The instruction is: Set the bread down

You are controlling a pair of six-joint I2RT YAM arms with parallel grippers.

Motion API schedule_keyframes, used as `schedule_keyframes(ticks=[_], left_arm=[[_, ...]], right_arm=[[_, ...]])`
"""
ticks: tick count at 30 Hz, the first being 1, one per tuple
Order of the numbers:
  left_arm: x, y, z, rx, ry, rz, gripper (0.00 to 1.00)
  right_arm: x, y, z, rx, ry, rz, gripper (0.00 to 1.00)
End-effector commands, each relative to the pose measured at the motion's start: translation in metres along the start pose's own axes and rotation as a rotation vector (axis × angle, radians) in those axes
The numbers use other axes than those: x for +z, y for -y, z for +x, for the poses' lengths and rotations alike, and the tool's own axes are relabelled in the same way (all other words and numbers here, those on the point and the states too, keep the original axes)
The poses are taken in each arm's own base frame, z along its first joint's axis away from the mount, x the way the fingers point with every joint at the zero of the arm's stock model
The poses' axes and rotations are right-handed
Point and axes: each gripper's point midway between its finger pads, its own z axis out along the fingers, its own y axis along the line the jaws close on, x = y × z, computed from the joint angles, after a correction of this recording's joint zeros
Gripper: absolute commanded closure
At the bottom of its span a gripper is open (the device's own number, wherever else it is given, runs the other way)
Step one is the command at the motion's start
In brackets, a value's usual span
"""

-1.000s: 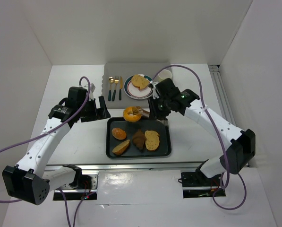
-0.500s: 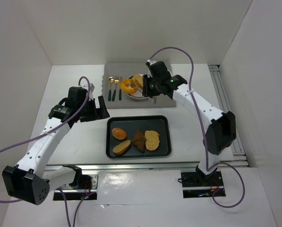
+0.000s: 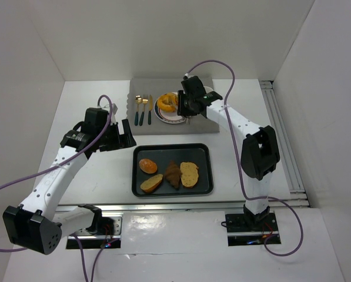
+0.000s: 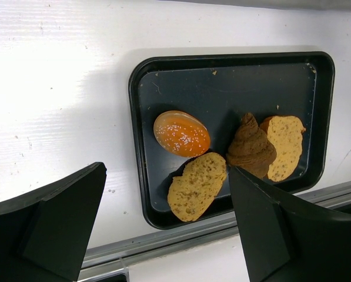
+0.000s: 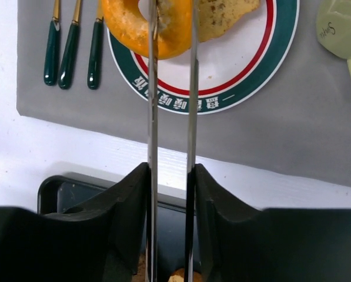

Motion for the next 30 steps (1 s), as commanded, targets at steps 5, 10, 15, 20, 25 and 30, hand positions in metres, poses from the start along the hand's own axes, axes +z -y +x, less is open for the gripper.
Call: schedule_keyframes(ticks=[5, 10, 15, 20, 25, 30], left_arm=[[-0.009, 0.002, -0.011, 0.036, 0.048, 0.012, 0.01], [-0.009, 0.002, -0.012, 0.045, 0.048, 0.011, 0.01], [-0.009, 0.002, -0.012, 0.045, 0.048, 0.011, 0.01], [-0.009, 0.002, -0.012, 0.045, 0.048, 0.011, 0.01], [-0.007, -0.002, -0.012, 0.043, 0.049, -0.013, 0.01], [-0.003, -0.006, -0.016, -0.015, 0.053, -0.042, 0.01]], right_arm=[[-0.018, -0.018, -0.043, 0.024, 0.134, -0.035, 0.53], [-0.026, -0.028, -0.039, 0.001, 0.119, -0.056, 0.43], [-0.028, -0.027, -0.038, -0.004, 0.118, -0.035, 0.41], [-0.068, -0.033, -0.053, -0.019, 0.197, -0.02, 0.41], [-0.115, -0.05, -0.028, -0.104, 0.179, -0.084, 0.41], [-0.157, -0.071, 0.06, -0.267, 0.009, -0.194, 0.41]])
